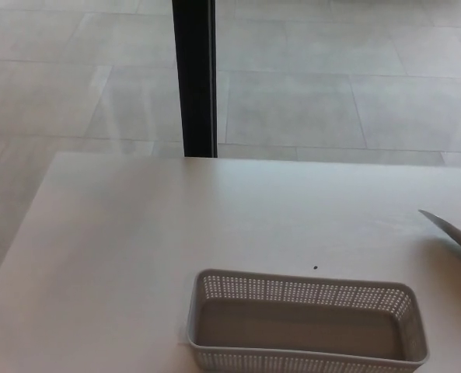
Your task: A garden tool is kept on the righthand side and a container is kept on the lefthand side on a desk infront of the robot. the robot uses its right hand to pick up the garden tool and makes a scooping motion inside the container
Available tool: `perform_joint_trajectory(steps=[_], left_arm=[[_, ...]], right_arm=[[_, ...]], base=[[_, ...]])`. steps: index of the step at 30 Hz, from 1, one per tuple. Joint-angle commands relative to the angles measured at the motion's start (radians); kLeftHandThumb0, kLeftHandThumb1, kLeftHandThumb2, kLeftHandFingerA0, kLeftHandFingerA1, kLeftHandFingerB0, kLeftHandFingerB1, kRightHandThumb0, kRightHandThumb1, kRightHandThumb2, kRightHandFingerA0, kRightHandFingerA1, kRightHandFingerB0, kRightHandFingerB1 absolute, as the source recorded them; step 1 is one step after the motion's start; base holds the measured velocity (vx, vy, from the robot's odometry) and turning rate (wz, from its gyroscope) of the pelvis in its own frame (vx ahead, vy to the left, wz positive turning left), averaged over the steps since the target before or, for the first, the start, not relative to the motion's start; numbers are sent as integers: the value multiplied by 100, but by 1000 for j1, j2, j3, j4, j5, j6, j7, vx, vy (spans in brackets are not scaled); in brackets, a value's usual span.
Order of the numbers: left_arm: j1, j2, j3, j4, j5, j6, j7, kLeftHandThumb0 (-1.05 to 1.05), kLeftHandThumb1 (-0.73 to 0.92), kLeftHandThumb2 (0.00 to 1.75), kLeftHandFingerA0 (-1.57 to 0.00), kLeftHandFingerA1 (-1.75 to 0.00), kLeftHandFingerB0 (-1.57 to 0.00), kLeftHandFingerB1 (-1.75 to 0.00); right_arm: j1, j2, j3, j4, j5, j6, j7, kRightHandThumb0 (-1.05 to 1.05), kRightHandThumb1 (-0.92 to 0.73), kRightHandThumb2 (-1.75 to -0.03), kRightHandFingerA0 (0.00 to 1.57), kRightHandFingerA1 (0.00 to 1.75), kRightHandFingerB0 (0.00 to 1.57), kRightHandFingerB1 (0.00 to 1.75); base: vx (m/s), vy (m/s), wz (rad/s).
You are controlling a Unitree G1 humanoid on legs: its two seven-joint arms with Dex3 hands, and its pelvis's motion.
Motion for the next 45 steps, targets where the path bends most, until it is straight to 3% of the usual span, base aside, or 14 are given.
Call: perform_joint_trajectory(steps=[1, 2, 10, 12, 13, 17, 27, 28, 31, 32, 35, 38, 40, 45], left_arm=[[-3, 7, 0, 7, 0, -7, -2, -58, 66, 60, -62, -61, -53, -45], [-1, 8, -9, 6, 9, -12, -1, -59, 67, 60, -61, -62, -53, -46], [10, 5, -17, 4, 4, -20, -5, -59, 66, 60, -58, -61, -51, -45], [7, 4, -6, 1, -10, -6, -11, -59, 66, 59, -58, -63, -52, -45], [4, 5, -10, 0, -3, -11, -7, -59, 66, 60, -58, -62, -50, -46], [1, 8, -15, 2, 3, -12, -2, -59, 66, 60, -58, -62, -49, -46], [4, 9, -6, -6, -9, -16, -22, -58, 66, 60, -57, -61, -49, -44], [7, 8, -8, -6, -6, -24, -23, -58, 65, 60, -57, -60, -48, -44], [7, 8, -10, -4, -4, -24, -20, -59, 65, 60, -58, -60, -48, -44], [7, 7, -3, -6, -12, -21, -26, -60, 50, 90, -52, -68, -40, -56], [7, 12, -1, -9, -12, -22, -30, -60, 65, 59, -55, -61, -45, -43], [9, 18, 0, -11, -13, -21, -38, -60, 50, 90, -51, -68, -40, -57], [13, 19, -3, -23, -11, -22, -36, -59, 50, 91, -51, -70, -42, -58], [19, 26, -8, -30, -5, -24, -37, -59, 50, 91, -53, -70, -44, -59]], right_arm=[[48, 17, 3, 30, -17, 68, -16, -82, -58, -98, 0, 34, 11, 32], [50, 25, 11, 20, -29, 81, -27, -76, -72, -63, 3, 38, 13, 25], [86, 89, 41, -50, -56, 156, -82, -50, -62, -59, 1, 42, 18, 30], [87, 97, 47, -79, -64, 213, -56, -44, -67, -61, 15, 67, 15, 29], [79, 93, 64, -82, -74, 229, -22, -34, -69, -61, 45, 125, 18, 28], [65, 81, 108, -76, -87, 267, 73, -36, -61, -88, 100, 102, 29, 47], [73, 62, 247, -60, -172, 359, 170, -36, -69, -63, 71, 140, 67, 50], [109, 69, 208, -61, -135, 327, 84, -37, -80, -63, 68, 77, 64, 47], [145, 86, 145, -45, -75, 278, -11, -37, -78, -64, 73, 78, 60, 46], [175, 93, 105, -31, -50, 206, -107, -34, -74, -67, 70, 158, 62, 137], [203, 105, 53, -18, -31, 102, -211, -31, -77, -74, 79, 165, 61, 150], [219, 115, 9, 9, -15, -18, -312, -37, -69, -71, 92, 164, 77, 122], [230, 117, -30, 22, 13, -119, -354, -21, -68, -87, 75, 175, 57, 164], [232, 93, -49, -3, -13, -216, -433, -21, -65, -88, 76, 175, 54, 158]], base=[[0, 0, 0], [0, 0, 0], [0, 0, 0], [0, 0, 0], [0, 0, 0], [0, 0, 0], [0, 0, 0], [0, 0, 0], [0, 0, 0], [0, 0, 0], [0, 0, 0], [0, 0, 0], [0, 0, 0], [0, 0, 0]])
